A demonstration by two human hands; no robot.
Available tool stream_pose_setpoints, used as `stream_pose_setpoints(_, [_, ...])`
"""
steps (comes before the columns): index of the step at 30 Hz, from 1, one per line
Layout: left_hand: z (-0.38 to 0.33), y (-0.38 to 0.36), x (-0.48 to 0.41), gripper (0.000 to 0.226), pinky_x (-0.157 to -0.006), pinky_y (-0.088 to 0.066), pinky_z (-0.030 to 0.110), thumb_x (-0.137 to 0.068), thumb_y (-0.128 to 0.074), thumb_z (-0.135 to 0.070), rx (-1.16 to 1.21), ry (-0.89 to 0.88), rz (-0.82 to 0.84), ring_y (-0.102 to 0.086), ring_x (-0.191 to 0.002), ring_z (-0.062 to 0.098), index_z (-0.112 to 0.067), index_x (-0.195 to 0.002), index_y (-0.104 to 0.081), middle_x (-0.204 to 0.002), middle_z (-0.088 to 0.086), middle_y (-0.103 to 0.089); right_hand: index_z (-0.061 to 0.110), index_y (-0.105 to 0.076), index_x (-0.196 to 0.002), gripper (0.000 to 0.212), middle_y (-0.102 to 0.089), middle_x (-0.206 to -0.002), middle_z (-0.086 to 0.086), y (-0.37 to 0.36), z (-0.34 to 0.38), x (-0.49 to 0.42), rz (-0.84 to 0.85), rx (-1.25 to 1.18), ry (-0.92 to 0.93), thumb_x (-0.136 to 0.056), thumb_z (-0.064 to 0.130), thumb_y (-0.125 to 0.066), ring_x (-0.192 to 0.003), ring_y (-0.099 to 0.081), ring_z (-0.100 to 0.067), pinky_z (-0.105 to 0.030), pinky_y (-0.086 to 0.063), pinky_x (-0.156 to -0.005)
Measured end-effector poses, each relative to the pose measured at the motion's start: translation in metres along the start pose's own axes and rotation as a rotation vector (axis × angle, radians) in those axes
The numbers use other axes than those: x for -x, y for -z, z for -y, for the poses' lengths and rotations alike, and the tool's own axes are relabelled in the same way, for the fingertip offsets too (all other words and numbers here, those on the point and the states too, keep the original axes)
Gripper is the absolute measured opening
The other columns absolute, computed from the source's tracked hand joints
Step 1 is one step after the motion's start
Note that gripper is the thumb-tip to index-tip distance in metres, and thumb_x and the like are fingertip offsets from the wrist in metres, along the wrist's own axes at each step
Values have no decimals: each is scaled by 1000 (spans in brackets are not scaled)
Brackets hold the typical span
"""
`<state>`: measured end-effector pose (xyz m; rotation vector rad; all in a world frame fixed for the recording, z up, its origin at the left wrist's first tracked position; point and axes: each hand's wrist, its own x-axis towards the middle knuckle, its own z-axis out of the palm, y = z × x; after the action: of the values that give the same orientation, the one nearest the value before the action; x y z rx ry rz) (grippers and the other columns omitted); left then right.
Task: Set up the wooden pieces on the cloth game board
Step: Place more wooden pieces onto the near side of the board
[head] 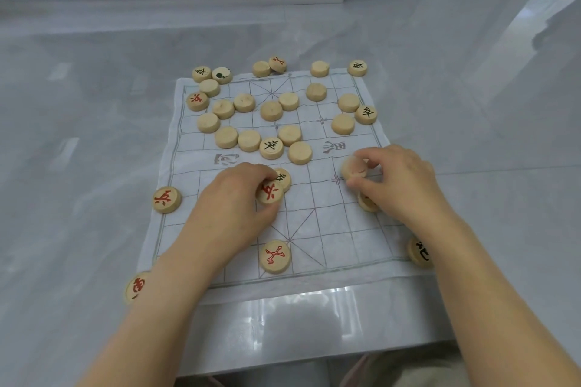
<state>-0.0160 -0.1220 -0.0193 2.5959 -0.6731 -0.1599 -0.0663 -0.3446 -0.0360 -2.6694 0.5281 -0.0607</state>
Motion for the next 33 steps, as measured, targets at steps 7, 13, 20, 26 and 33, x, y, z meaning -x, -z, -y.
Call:
stream_pose_setpoints(7, [-5, -1, 0, 40, -78, -34, 18, -83, -63, -30, 26, -22, 1, -53, -103, 9, -27, -122, -52, -112, -10, -59, 38, -51, -126, 48, -53, -118, 3, -6, 5, -2, 49, 61, 44, -81, 51, -61, -112, -45, -22, -36, -30, -88])
stream_pose_setpoints(13, [-11, -8, -3, 57, -85, -34, 18, -80, -67, -30, 104, -9, 16, -52, -110, 10, -27, -132, -44, -119, -10, -58, 37, -55, -123, 44, -55, -108, 3, 2, -11, -4, -35, -10, -22, -80, 44, -64, -103, -49, -22, -40, -33, -88])
stream_pose_setpoints(20, [-31, -26, -3, 62, -92, -38, 26, -79, -69, -31, 121, -47, 57, -50, -114, 14, -26, -134, -42, -122, -6, -57, 36, -56, -123, 46, -55, -112, 2, -8, -3, 2, -30, 21, 61, -79, 51, -62, -107, -49, -23, -38, -32, -89])
stream_pose_setpoints(26, [-29, -38, -3, 58, -93, -38, 27, -81, -66, -31, 74, -90, 62, -49, -115, 16, -24, -134, -43, -124, -4, -57, 37, -53, -126, 50, -55, -118, 2, -14, 3, 1, -13, 66, 91, -80, 52, -61, -110, -47, -22, -39, -33, -91])
stream_pose_setpoints(33, [-30, -40, -7, 59, -93, -43, 27, -79, -68, -32, 146, -51, 49, -52, -112, 14, -24, -133, -44, -121, -6, -58, 38, -50, -129, 50, -53, -119, 3, -15, 0, -1, 5, 66, 93, -82, 50, -60, -112, -45, -20, -38, -30, -93])
